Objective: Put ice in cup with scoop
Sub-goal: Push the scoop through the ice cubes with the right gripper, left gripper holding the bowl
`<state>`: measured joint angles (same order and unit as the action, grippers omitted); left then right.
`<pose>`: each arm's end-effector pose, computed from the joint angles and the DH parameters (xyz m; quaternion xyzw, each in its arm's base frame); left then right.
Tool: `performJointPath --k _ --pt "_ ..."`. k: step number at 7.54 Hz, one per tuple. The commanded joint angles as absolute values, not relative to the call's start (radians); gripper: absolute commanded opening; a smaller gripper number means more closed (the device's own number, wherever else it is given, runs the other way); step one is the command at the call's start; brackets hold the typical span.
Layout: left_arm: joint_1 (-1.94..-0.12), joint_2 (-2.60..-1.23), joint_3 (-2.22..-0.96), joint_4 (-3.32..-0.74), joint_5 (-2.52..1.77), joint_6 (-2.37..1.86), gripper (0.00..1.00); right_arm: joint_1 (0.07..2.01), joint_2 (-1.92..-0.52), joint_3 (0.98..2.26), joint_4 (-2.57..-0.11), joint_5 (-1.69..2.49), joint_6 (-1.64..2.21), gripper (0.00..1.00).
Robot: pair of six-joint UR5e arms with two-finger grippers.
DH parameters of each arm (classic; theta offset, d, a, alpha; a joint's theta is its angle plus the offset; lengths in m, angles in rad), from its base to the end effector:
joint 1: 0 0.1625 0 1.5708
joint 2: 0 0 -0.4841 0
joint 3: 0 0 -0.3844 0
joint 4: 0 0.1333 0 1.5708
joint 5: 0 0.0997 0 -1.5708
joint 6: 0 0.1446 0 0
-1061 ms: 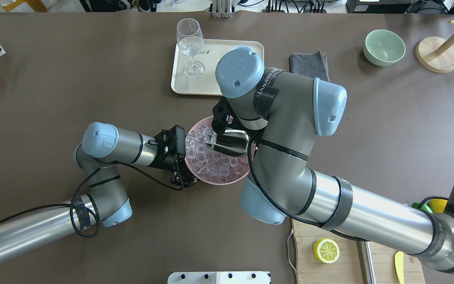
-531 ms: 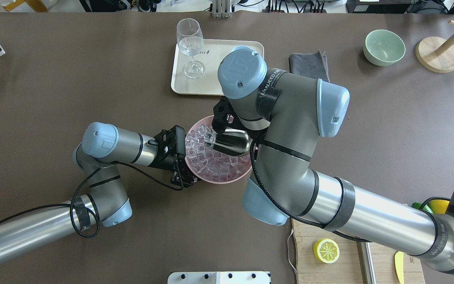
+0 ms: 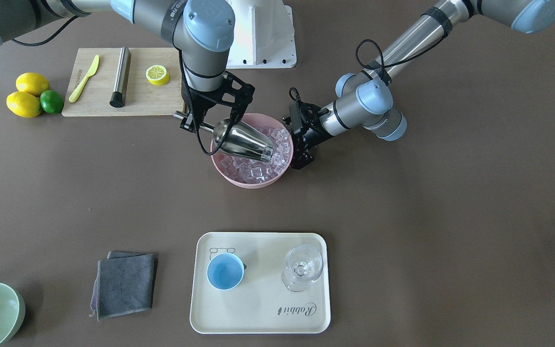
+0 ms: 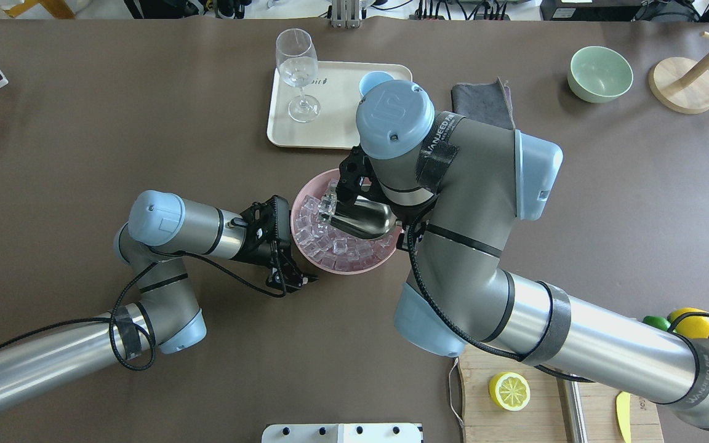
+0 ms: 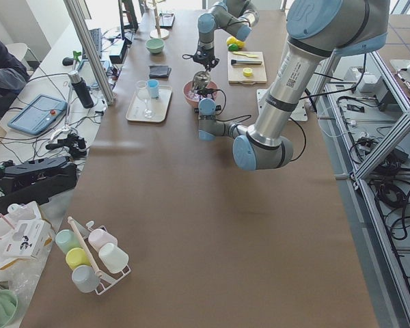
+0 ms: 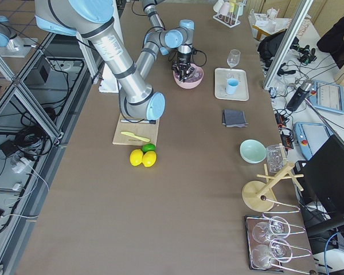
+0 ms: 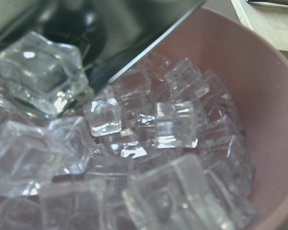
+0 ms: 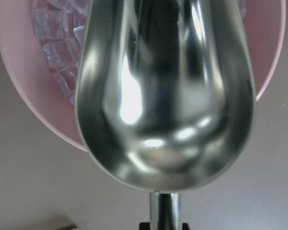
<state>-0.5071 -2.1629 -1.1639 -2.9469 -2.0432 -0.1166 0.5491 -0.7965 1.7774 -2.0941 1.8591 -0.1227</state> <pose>0.6471 -0.4367 0.3949 0.4760 0.5189 0.4616 0.5396 -0.5515 -0.4455 0.2695 0.1414 -0.2235 -0.5493 0.7927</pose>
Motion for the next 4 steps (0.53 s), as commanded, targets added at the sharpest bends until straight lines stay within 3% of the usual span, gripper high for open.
performJointPath --k 1,4 --pt "-0.503 -2.163 -1.164 -2.947 -2.043 -0.117 0.98 0.549 -0.84 1.827 -2.067 1.868 -0.112 0.0" --pt "-0.505 -2.161 -1.167 -2.938 -2.052 -0.117 0.98 0.554 -0.943 1.951 -1.999 1.884 -0.028 0.0"
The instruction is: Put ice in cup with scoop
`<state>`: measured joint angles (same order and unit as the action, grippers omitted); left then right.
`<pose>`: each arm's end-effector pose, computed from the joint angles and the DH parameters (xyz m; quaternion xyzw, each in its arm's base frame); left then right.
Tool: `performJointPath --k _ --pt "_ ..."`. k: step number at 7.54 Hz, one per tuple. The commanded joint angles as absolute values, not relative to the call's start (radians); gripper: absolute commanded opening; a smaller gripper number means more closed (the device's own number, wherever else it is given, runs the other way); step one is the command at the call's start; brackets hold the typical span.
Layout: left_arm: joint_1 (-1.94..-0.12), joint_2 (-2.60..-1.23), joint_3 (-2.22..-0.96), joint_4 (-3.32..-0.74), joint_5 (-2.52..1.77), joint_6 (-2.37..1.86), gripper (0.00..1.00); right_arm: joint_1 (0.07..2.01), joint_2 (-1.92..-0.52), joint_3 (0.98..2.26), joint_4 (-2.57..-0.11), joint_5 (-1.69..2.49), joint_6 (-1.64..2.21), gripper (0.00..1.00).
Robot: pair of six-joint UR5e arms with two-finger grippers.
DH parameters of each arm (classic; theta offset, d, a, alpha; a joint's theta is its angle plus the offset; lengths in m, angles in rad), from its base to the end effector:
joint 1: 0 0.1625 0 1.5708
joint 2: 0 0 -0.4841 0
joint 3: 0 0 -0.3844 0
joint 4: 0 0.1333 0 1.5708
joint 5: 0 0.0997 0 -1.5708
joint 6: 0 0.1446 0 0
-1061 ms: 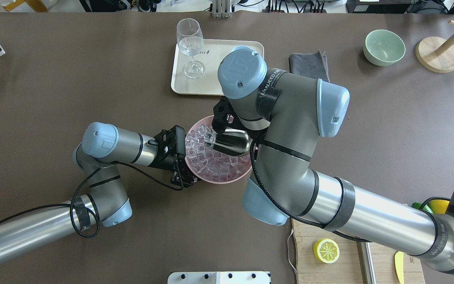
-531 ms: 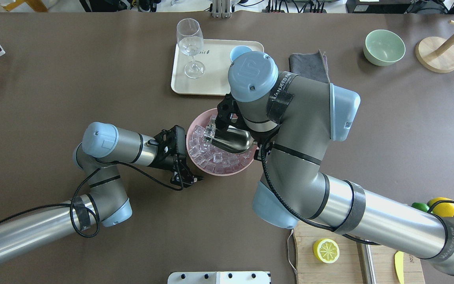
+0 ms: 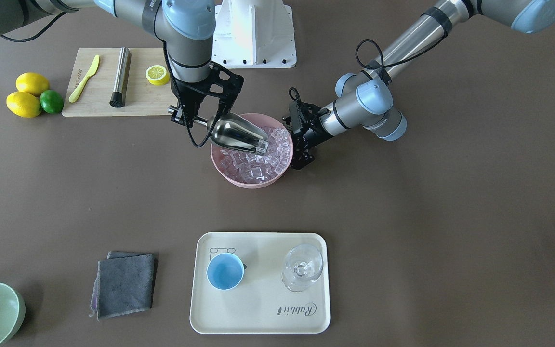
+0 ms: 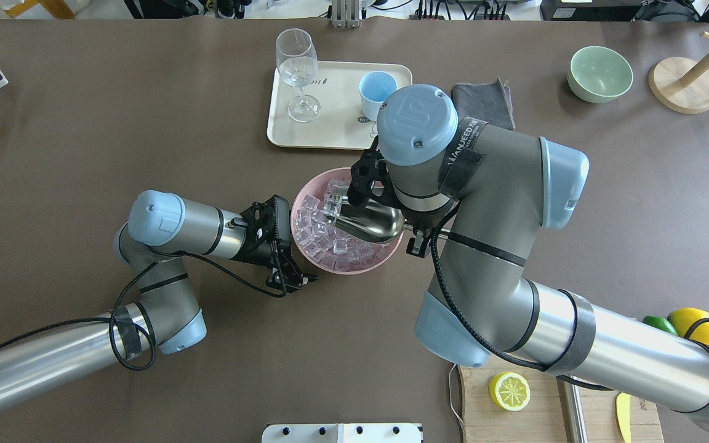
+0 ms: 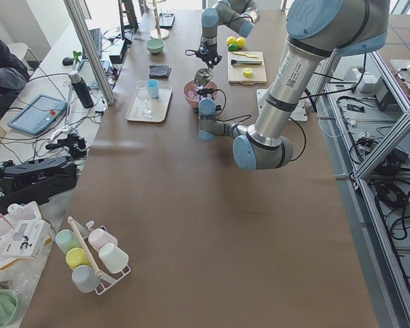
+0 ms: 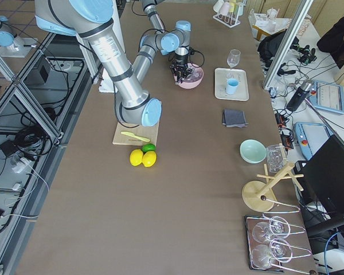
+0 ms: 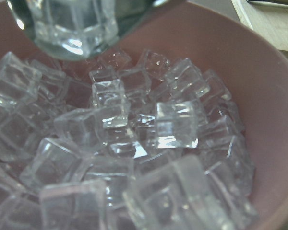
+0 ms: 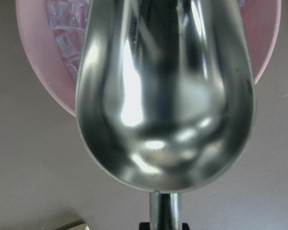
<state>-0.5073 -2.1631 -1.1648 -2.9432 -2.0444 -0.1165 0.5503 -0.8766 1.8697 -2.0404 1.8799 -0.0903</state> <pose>0.6472 -0.4368 0.3948 0.4749 0.5188 0.4621 0.5402 -0.5285 -0.4290 0.2820 0.1618 -0.2476 -0.5371 0.7900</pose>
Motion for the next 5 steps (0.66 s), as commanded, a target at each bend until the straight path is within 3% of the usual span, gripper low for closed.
performJointPath --k 1,3,5 --pt "-0.511 -2.155 -1.175 -2.938 -2.057 -0.117 0.98 0.608 -0.978 1.979 -1.952 1.914 -0.003 0.0" --pt "-0.526 -2.143 -1.189 -2.938 -2.069 -0.117 0.98 0.679 -0.985 1.982 -1.907 1.962 0.017 0.0" --pt "-0.563 -2.091 -1.273 -2.889 -2.12 -0.117 0.98 0.709 -1.014 1.982 -1.713 1.97 0.17 0.0"
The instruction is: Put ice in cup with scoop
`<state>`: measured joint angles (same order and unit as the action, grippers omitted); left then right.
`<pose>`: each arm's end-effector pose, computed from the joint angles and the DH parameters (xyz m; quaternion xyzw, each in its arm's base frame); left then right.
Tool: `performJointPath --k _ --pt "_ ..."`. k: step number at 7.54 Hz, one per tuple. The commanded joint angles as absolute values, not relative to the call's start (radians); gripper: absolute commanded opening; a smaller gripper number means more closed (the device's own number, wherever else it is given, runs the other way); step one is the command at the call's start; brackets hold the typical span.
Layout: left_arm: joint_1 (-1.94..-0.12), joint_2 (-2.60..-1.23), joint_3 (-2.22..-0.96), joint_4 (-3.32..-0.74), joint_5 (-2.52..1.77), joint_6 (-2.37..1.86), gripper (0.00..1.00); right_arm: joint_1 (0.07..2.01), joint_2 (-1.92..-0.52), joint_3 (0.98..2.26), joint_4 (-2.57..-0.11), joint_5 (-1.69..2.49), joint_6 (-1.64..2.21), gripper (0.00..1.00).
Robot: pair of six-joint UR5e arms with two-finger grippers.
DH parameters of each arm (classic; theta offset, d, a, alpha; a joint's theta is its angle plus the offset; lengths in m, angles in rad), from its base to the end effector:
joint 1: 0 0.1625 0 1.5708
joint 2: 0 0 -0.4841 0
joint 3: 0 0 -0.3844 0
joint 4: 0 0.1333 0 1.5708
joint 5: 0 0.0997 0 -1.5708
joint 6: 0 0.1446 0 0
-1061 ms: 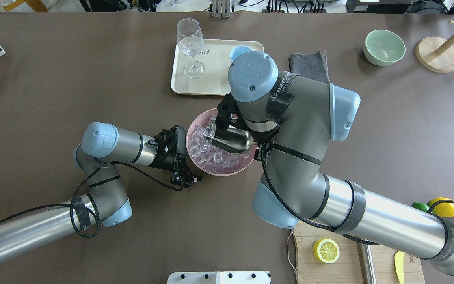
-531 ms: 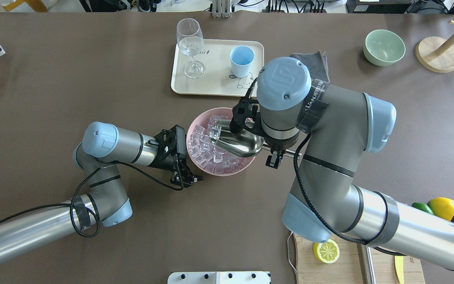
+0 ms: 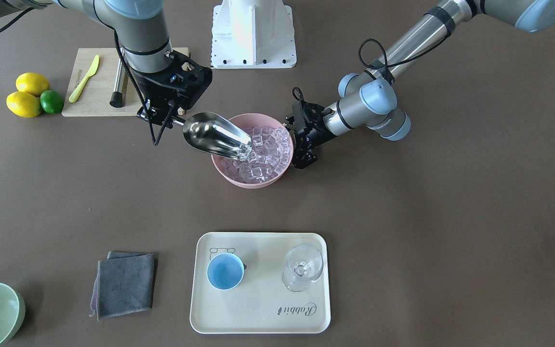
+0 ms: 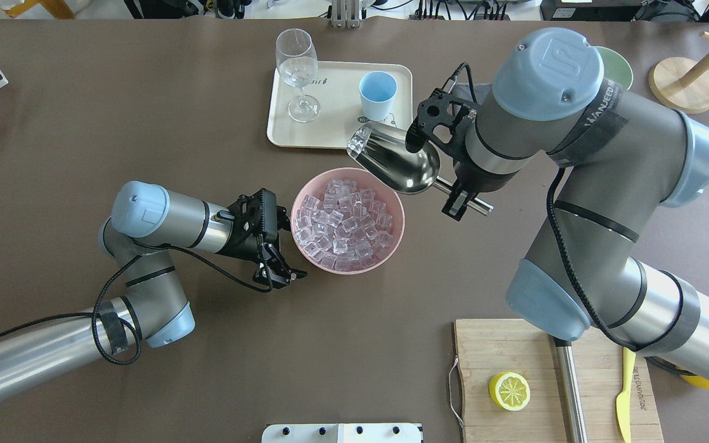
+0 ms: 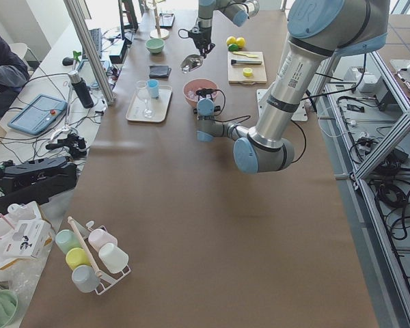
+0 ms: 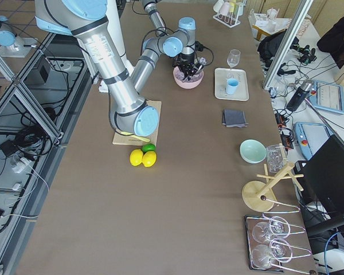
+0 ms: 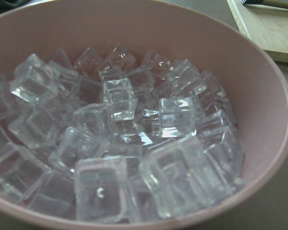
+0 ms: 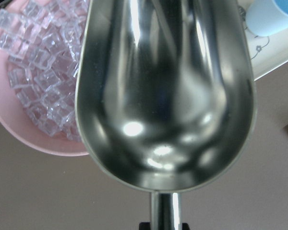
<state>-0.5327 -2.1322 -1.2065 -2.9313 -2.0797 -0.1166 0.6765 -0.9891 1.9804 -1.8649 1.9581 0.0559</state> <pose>0.6247 -0.4413 0.3990 0.4718 0.5212 0.4646 0.5384 -0.4489 -0.4613 0.2840 0.2153 -0.3142 -0.4354 0.8157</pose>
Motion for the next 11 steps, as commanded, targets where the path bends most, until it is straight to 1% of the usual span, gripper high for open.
performJointPath --k 1,2,3,5,6,7,8,10,11 --pt "-0.58 -2.059 -1.326 -2.861 -2.131 -0.117 0.98 0.736 -1.028 1.982 -1.628 1.974 0.21 0.0" --pt "-0.606 -2.022 -1.391 -2.814 -2.149 -0.117 0.98 0.765 -1.034 1.982 -1.579 1.986 0.222 0.0" --pt "-0.615 -1.967 -1.484 -2.742 -2.146 -0.117 0.98 0.785 -1.046 1.982 -1.55 1.987 0.239 0.0" --pt "-0.635 -1.861 -1.677 -2.517 -2.131 -0.121 0.98 0.811 -1.055 1.977 -1.536 1.987 0.239 0.0" --pt "-0.643 -1.829 -1.74 -2.435 -2.114 -0.123 0.98 0.815 -1.054 1.964 -1.539 1.988 0.239 0.0" --pt "-0.655 -1.813 -1.776 -2.362 -2.09 -0.123 0.98 0.819 -1.049 1.93 -1.551 1.994 0.239 0.0" --pt "-0.675 -1.815 -1.785 -2.285 -2.071 -0.123 0.98 0.836 -1.03 1.884 -1.59 2.031 0.239 0.0" --pt "-0.684 -1.815 -1.799 -2.122 -1.952 -0.127 0.98 0.877 -0.939 1.785 -1.751 2.135 0.238 0.0" --pt "-0.728 -1.815 -1.798 -2.014 -1.948 -0.124 0.98 0.884 -0.901 1.714 -1.788 2.184 0.236 0.0"
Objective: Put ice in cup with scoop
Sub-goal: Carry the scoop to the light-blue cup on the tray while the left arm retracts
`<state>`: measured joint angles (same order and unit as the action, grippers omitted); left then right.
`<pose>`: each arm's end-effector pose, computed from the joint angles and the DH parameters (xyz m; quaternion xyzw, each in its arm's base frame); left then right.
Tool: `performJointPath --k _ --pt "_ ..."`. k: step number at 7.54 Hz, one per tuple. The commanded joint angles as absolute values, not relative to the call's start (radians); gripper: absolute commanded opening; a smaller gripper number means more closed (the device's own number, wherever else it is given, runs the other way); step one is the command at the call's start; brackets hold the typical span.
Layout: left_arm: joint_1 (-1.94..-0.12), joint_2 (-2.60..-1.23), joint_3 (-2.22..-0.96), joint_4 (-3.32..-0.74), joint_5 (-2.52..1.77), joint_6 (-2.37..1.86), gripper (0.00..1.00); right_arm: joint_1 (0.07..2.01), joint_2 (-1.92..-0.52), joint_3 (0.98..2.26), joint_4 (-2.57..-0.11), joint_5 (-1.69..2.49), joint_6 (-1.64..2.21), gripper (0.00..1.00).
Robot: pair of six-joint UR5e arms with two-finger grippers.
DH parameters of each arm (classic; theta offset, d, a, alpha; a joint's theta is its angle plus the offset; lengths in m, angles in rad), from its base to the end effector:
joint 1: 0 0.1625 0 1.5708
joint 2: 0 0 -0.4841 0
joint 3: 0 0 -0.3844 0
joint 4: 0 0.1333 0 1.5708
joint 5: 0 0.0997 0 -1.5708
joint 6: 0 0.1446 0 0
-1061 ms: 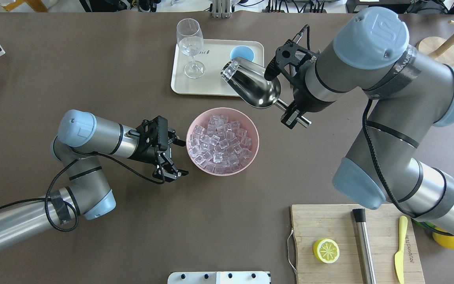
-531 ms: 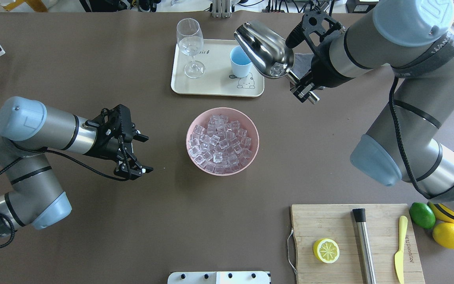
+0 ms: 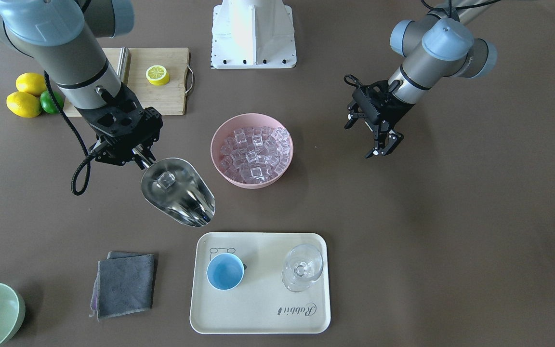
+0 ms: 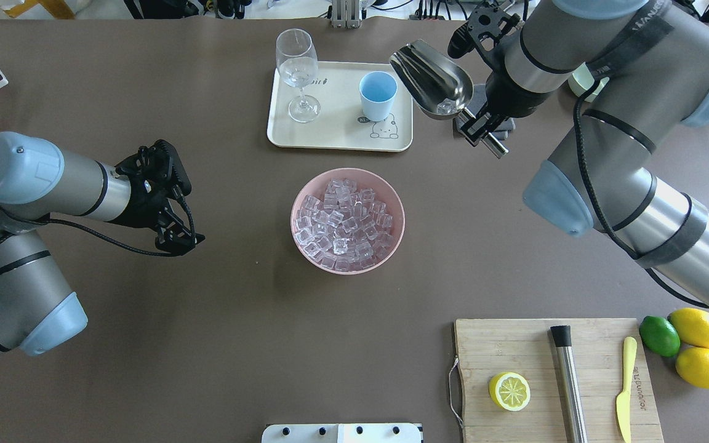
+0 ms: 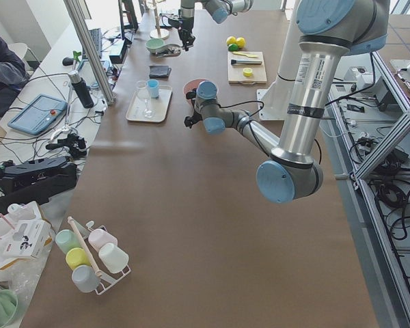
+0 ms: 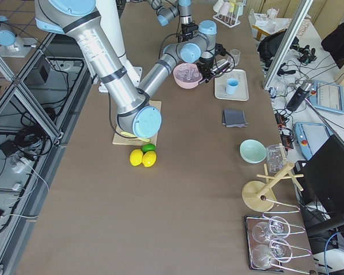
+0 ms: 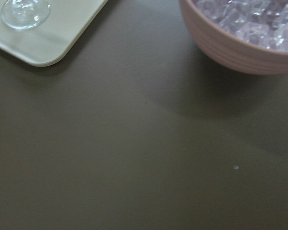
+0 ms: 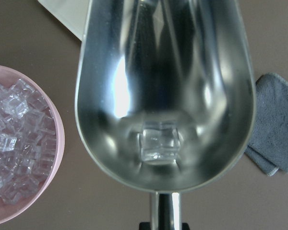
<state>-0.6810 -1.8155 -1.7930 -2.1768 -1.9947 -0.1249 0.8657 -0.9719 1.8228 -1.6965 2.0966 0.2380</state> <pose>0.4383 -0.4502 0.4345 0.3489 0.4008 0.4133 0.7395 -0.3970 -0.5602 0.3008 0.1948 -0.3721 -0.2986 0.8570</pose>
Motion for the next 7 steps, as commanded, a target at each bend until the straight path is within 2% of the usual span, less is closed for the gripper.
performJointPath --k 1,4,7 --pt "-0.767 -1.816 -1.795 -1.888 -1.944 -0.123 0.98 0.885 -0.862 1.653 -1.822 2.224 0.233 0.0" --pt "-0.826 -1.803 -1.753 -1.855 -1.965 -0.126 0.98 0.885 -0.74 1.55 -2.027 2.247 0.203 0.0" --pt "-1.038 -1.662 -1.744 -1.853 -2.138 -0.126 0.98 0.887 -0.613 1.381 -2.163 2.244 0.108 0.0"
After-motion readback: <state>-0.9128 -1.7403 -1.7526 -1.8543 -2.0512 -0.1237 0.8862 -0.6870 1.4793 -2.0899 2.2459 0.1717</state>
